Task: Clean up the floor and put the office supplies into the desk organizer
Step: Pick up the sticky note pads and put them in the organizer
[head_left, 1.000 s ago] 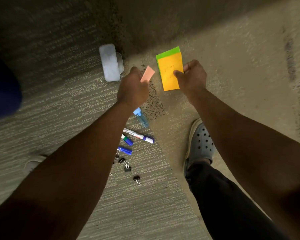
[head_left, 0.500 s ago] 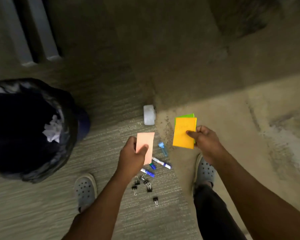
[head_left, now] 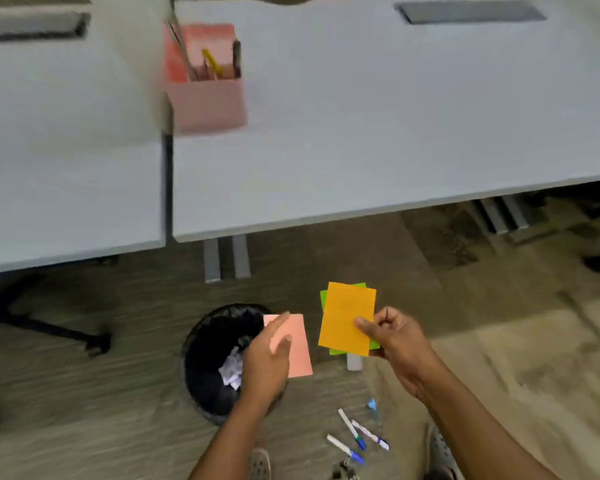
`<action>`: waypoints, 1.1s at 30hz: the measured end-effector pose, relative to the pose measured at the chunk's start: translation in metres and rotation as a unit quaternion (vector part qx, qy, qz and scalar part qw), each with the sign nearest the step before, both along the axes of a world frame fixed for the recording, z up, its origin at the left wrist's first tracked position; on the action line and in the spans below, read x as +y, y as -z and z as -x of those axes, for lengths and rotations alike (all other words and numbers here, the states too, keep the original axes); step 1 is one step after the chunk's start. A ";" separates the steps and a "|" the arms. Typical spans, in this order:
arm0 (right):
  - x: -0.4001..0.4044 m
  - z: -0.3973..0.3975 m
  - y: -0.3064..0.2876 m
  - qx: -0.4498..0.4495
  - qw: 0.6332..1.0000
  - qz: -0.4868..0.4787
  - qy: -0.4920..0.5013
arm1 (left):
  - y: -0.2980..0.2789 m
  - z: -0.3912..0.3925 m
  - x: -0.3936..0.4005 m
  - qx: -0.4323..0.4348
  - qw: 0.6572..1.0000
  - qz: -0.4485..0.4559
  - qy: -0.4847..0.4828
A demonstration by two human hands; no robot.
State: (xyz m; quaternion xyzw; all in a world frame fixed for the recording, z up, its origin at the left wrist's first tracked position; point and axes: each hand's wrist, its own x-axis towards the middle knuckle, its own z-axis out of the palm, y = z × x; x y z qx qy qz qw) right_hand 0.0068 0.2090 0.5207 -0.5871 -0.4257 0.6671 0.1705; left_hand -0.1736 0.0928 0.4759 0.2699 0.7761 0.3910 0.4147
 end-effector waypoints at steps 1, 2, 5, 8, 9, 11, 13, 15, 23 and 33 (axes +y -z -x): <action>-0.008 0.016 -0.021 -0.005 1.000 -0.016 0.003 | -0.019 0.014 -0.007 -0.002 1.000 -0.007 0.003; -0.016 0.031 -0.041 -0.008 0.999 -0.033 0.003 | -0.036 0.027 -0.013 -0.005 1.000 -0.011 0.006; -0.034 0.072 -0.085 -0.024 0.996 -0.082 -0.013 | -0.088 0.057 -0.021 0.009 1.000 -0.018 0.015; -0.045 0.107 -0.127 -0.034 0.993 -0.114 -0.021 | -0.134 0.081 -0.020 0.040 0.998 -0.020 0.054; -0.046 0.117 -0.139 -0.042 0.990 -0.132 -0.031 | -0.148 0.088 -0.016 0.036 0.997 -0.019 0.062; -0.045 0.133 -0.158 -0.083 0.975 -0.195 -0.066 | -0.174 0.099 -0.009 -0.008 0.997 -0.034 0.066; -0.041 0.147 -0.176 -0.135 0.949 -0.268 -0.094 | -0.194 0.106 0.001 -0.052 0.995 -0.051 0.069; -0.036 0.161 -0.192 -0.166 0.923 -0.331 -0.110 | -0.209 0.111 0.013 -0.099 0.991 -0.059 0.074; 0.036 0.212 -0.220 -0.138 0.888 -0.367 -0.241 | -0.224 0.153 0.072 -0.260 0.957 -0.114 0.067; 0.184 0.262 -0.228 -0.004 0.843 -0.397 -0.363 | -0.260 0.200 0.193 -0.295 0.939 -0.166 -0.056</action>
